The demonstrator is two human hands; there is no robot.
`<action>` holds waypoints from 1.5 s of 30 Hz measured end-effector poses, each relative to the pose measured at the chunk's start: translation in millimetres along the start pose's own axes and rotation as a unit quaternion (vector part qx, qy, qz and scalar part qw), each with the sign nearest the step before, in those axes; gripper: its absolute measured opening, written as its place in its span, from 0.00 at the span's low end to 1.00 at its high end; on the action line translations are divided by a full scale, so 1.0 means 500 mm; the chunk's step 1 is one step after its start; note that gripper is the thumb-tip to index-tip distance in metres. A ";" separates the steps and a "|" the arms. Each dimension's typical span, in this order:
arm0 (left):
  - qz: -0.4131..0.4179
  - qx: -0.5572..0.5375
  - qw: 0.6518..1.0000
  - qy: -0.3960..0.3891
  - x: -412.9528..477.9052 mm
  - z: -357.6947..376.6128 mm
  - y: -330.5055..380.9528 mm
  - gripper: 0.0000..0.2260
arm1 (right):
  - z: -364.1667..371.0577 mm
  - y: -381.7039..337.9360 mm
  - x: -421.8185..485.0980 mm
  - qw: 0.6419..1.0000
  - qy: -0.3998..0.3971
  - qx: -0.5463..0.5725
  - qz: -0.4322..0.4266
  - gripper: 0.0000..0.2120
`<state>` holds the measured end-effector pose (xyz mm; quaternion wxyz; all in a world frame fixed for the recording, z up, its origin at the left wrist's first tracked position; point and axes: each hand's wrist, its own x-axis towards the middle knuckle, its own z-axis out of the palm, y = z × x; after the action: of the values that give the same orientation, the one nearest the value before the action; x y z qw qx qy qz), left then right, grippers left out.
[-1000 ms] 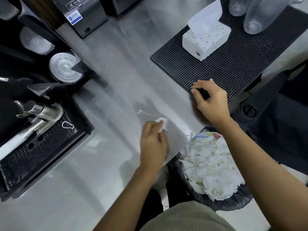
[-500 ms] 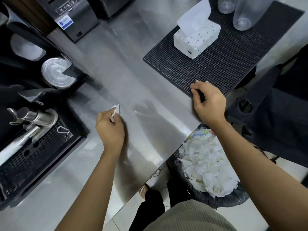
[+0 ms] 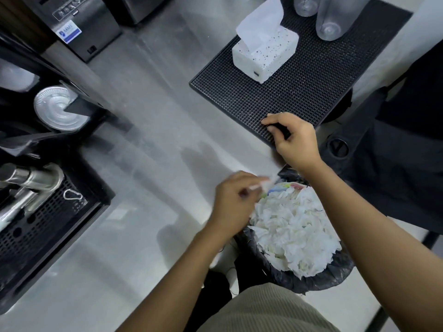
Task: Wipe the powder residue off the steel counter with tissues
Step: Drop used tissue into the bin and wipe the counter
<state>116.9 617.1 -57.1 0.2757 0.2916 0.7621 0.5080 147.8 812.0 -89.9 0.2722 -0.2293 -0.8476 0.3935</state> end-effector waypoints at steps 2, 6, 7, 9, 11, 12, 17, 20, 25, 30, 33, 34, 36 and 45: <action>-0.048 -0.013 0.987 0.155 0.019 -0.050 -0.018 0.14 | 0.001 0.001 0.001 1.000 -0.002 0.003 0.003 0.10; -0.033 0.156 0.947 0.279 0.047 -0.115 -0.049 0.11 | 0.001 0.000 0.001 1.000 0.005 0.007 0.006 0.10; -0.010 0.174 0.949 0.263 0.047 -0.104 -0.051 0.12 | 0.002 -0.001 0.001 1.000 0.005 0.008 0.007 0.10; 0.035 0.185 0.960 0.209 0.034 -0.057 -0.045 0.13 | 0.003 -0.001 0.001 1.000 0.004 0.010 0.013 0.11; 0.078 0.189 0.971 0.124 0.011 -0.002 -0.031 0.14 | 0.003 -0.001 0.000 1.000 0.007 0.006 0.016 0.11; 0.098 0.186 0.975 0.073 0.001 0.017 -0.021 0.14 | 0.004 -0.001 0.000 1.000 0.009 0.003 0.015 0.11; -0.067 -0.037 0.991 0.110 0.055 -0.027 -0.009 0.11 | 0.002 -0.002 0.001 1.000 0.008 0.018 0.023 0.11; -0.059 0.119 0.962 0.237 0.099 -0.091 -0.031 0.10 | 0.003 -0.001 0.001 1.000 0.016 0.014 0.021 0.10; 0.125 0.229 0.959 0.111 0.047 -0.002 -0.035 0.14 | 0.003 -0.002 0.000 1.000 0.019 0.012 0.018 0.10; 0.084 0.107 0.989 -0.060 0.048 0.002 -0.003 0.13 | 0.003 -0.003 0.000 1.000 0.017 0.009 0.014 0.11; -0.013 0.052 0.992 0.113 0.112 -0.058 -0.004 0.11 | 0.002 -0.003 0.001 1.000 0.018 0.003 0.012 0.11; -0.026 0.086 0.982 0.168 0.127 -0.075 -0.007 0.11 | 0.003 -0.003 0.001 1.000 0.020 0.000 0.010 0.11; 0.000 0.161 0.968 0.194 0.133 -0.076 -0.013 0.12 | 0.004 -0.002 0.000 1.000 0.021 -0.002 0.006 0.11; 0.044 0.071 0.996 -0.040 0.027 0.018 0.005 0.13 | 0.004 -0.004 0.001 1.000 0.021 -0.007 0.002 0.10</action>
<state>114.8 633.1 -59.4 0.2625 0.3638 0.7712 0.4517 145.8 809.9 -89.2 0.2873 -0.2407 -0.8442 0.3832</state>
